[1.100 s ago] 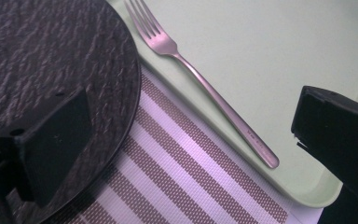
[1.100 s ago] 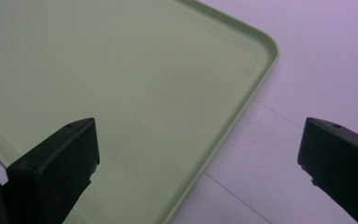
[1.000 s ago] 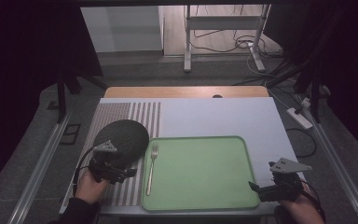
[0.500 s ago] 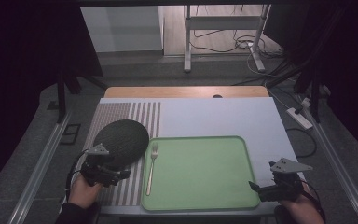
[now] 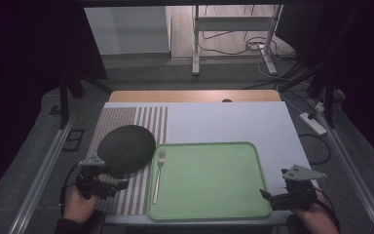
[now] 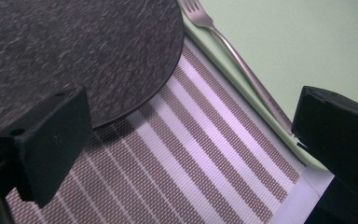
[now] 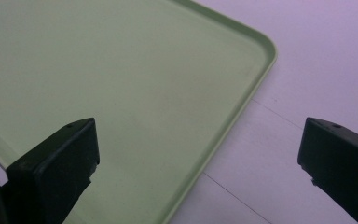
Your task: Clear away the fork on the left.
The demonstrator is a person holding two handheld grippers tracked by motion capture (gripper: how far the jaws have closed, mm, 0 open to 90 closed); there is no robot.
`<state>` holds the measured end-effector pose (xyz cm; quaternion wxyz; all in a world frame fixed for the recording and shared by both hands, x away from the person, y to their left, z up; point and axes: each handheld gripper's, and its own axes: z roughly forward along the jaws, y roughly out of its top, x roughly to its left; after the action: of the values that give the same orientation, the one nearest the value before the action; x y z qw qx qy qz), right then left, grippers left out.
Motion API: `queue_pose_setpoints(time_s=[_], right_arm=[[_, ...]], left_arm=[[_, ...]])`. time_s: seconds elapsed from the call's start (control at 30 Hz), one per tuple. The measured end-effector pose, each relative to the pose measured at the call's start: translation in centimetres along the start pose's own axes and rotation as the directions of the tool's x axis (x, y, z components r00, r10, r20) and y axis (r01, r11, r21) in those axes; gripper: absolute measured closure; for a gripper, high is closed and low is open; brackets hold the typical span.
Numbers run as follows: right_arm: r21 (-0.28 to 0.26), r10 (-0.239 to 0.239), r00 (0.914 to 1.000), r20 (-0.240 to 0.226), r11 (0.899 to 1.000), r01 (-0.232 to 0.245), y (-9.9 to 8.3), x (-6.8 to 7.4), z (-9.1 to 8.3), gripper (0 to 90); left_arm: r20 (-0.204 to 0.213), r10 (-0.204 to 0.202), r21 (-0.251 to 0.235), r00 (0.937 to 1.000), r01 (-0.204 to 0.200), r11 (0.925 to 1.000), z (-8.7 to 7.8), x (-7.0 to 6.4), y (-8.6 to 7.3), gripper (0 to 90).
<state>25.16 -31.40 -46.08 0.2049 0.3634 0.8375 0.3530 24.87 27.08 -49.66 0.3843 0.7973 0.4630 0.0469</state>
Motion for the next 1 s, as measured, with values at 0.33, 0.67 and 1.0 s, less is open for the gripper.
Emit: queue_pose_setpoints(time_s=[0.33,0.67,1.0], right_arm=[[-0.003,0.002,1.0000,0.000,1.000,-0.002,0.0,0.0,0.0,0.0],[-0.004,0.005,1.0000,0.001,1.000,-0.005,0.0,0.0,0.0,0.0],[-0.004,0.007,1.0000,0.003,1.000,-0.007,0.0,0.0,0.0,0.0]], left_arm=[[-0.036,-0.017,-0.024,0.9992,0.016,0.9996,-1.0,0.3,-0.8,0.0],[-0.095,-0.002,-0.015,0.9954,0.001,0.9999,-1.5,0.1,-1.3,0.0],[-0.107,-0.017,-0.019,0.9941,0.015,0.9997,-1.9,0.3,-1.7,0.0]])
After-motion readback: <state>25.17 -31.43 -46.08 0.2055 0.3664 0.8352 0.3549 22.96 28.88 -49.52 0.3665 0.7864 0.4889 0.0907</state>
